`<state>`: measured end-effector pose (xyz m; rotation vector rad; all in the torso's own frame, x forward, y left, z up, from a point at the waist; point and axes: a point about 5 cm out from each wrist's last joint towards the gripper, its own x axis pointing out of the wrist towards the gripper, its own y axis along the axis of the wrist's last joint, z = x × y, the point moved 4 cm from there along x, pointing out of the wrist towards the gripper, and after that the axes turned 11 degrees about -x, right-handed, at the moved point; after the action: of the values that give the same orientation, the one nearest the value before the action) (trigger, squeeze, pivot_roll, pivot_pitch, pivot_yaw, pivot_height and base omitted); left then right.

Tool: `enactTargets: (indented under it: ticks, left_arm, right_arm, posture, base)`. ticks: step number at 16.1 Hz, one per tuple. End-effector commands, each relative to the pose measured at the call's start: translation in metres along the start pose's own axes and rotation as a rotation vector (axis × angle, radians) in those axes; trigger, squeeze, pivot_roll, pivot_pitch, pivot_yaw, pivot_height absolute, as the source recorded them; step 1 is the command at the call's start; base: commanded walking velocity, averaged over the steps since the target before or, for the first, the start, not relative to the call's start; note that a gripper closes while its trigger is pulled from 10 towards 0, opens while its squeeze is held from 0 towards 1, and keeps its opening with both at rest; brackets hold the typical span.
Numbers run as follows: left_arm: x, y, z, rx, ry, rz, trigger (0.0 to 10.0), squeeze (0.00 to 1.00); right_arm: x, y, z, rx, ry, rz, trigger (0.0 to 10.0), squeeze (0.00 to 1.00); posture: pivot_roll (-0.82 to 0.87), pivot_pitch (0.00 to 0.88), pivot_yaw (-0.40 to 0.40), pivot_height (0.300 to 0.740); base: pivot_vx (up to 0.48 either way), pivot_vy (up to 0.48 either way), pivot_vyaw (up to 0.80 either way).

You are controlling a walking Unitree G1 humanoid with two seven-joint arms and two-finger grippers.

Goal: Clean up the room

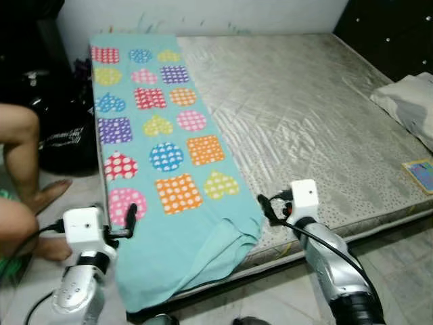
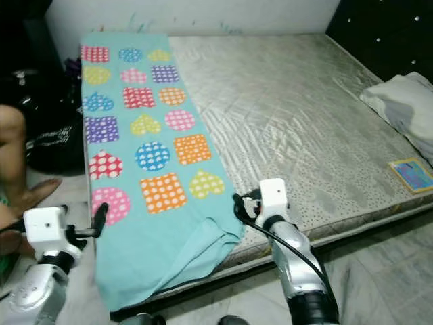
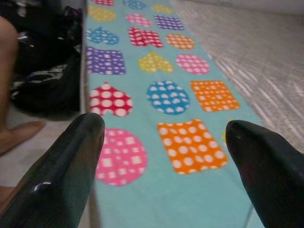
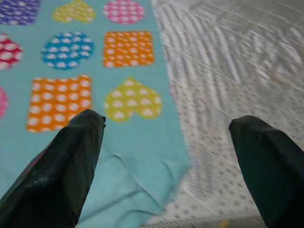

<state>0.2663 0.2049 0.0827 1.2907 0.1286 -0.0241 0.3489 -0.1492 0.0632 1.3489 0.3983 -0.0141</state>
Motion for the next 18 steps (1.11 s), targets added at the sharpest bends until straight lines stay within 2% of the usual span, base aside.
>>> enactTargets:
  ticks: [1,8,10,18]
  left_arm:
    - [0.000,-0.002,0.006,-0.008,-0.014,-0.009,10.0,0.00]
    - [0.003,0.000,0.005,-0.008,-0.007,-0.003,10.0,0.00]
    - [0.003,0.000,0.006,-0.015,-0.010,-0.002,10.0,0.00]
    - [0.003,-0.001,0.007,-0.007,-0.002,-0.009,10.0,0.00]
  right_arm:
    - [-0.002,-0.003,0.009,-0.001,-0.029,-0.012,10.0,0.00]
    - [0.003,0.002,0.003,0.009,-0.023,0.002,10.0,0.00]
    - [0.003,0.001,0.002,0.016,-0.020,0.002,10.0,0.00]
    - [0.004,0.003,-0.007,0.008,0.011,0.008,10.0,0.00]
  posture:
    - [0.01,0.177,-0.088,0.740]
    - [0.01,0.170,-0.087,0.740]
    - [0.02,0.170,-0.087,0.740]
    - [0.02,0.179,-0.087,0.740]
  base:
    - [0.000,0.000,0.00]
    - [0.000,0.000,0.00]
    - [0.000,0.435,0.00]
    - [0.000,0.000,0.00]
